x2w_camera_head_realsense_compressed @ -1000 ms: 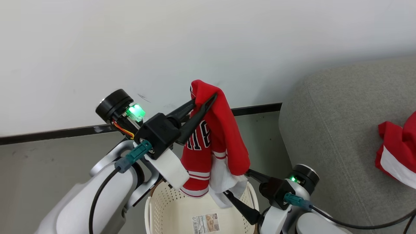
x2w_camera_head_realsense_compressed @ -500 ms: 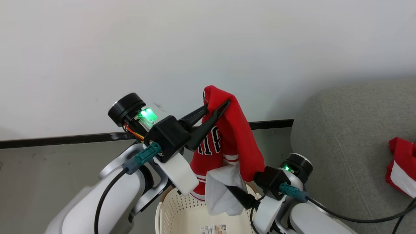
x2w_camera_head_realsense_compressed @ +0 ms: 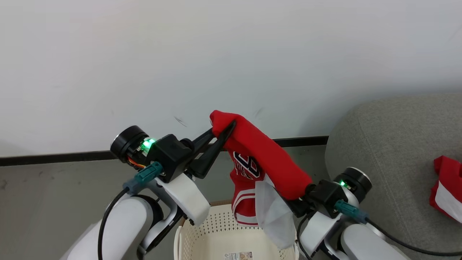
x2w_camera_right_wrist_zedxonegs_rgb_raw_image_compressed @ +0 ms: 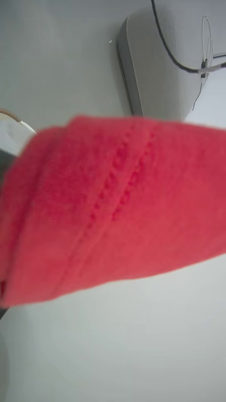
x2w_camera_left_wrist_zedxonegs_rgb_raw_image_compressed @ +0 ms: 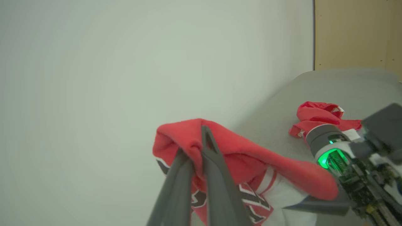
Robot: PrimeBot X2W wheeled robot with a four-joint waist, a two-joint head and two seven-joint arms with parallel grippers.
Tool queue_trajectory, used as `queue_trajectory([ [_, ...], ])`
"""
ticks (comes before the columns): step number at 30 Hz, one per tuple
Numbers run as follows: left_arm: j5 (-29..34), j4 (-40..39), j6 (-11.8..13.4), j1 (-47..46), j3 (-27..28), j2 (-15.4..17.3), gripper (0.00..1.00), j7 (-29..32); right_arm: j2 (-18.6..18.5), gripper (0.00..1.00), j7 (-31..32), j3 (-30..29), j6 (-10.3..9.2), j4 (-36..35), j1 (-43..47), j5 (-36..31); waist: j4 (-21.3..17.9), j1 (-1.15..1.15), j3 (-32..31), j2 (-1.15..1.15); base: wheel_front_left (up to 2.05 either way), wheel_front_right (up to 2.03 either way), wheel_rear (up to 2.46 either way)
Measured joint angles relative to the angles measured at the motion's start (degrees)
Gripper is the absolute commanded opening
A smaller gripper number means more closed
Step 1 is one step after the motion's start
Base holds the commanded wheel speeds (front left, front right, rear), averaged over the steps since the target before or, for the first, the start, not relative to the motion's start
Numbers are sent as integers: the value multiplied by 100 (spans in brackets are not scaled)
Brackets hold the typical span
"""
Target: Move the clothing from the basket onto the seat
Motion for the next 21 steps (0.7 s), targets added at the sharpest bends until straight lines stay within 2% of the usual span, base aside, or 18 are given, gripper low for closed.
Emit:
queue_trajectory([
  [7,-108,155,115,236,129,1,0,-57,-74,0,0,-619,0,-368,262,-167,-108,0,24,0,0,0,0],
  [15,-312,304,247,514,236,-51,0,-218,-155,0,0,-1043,-1,-813,289,-354,-284,0,71,0,0,0,0],
  [16,-342,316,250,551,247,-63,7,-237,-153,0,0,-1063,0,-864,306,-354,-305,0,77,0,0,0,0],
  [18,-375,363,272,596,248,-103,31,-269,-149,0,0,-1116,0,-916,372,-377,-348,0,91,0,0,0,0],
  [20,-415,412,292,645,249,-180,36,-338,-149,0,0,-1192,0,-991,387,-411,-387,0,104,0,0,0,0],
  [21,-433,431,292,682,237,-211,45,-357,-151,0,0,-1233,0,-1039,383,-412,-406,0,109,0,0,0,0],
])
